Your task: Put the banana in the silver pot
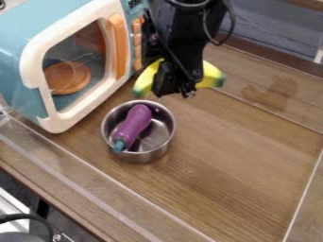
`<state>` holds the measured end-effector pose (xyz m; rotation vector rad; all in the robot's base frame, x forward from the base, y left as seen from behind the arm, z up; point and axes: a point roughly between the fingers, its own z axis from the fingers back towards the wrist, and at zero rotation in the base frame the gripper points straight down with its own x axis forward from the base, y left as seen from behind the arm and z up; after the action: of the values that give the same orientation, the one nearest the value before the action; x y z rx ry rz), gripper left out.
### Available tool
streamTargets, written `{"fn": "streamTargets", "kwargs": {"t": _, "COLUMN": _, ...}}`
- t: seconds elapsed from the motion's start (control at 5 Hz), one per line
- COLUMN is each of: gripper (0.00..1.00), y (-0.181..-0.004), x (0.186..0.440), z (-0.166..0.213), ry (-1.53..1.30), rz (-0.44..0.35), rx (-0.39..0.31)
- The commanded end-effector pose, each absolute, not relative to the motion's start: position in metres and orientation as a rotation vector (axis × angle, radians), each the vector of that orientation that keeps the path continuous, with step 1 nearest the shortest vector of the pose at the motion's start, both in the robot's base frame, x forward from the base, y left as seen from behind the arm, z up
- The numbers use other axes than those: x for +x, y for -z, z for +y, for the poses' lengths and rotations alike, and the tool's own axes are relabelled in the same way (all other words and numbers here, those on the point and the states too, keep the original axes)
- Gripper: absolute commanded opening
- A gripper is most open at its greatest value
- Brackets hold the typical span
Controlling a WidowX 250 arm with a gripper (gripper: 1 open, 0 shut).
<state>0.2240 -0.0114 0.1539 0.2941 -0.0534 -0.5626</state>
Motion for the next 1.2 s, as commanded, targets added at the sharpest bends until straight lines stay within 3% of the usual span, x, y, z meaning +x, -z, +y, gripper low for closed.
{"fn": "streamTargets", "kwargs": {"t": 0.0, "gripper": 0.0, "y": -0.163, "x": 0.232, "z": -0.017, "ry": 0.557, "rz": -0.096, "rx": 0.305}}
{"fn": "streamTargets", "kwargs": {"t": 1.0, "gripper": 0.0, "y": -0.159, "x": 0.246, "z": -0.035, "ry": 0.574, "rz": -0.117, "rx": 0.324}}
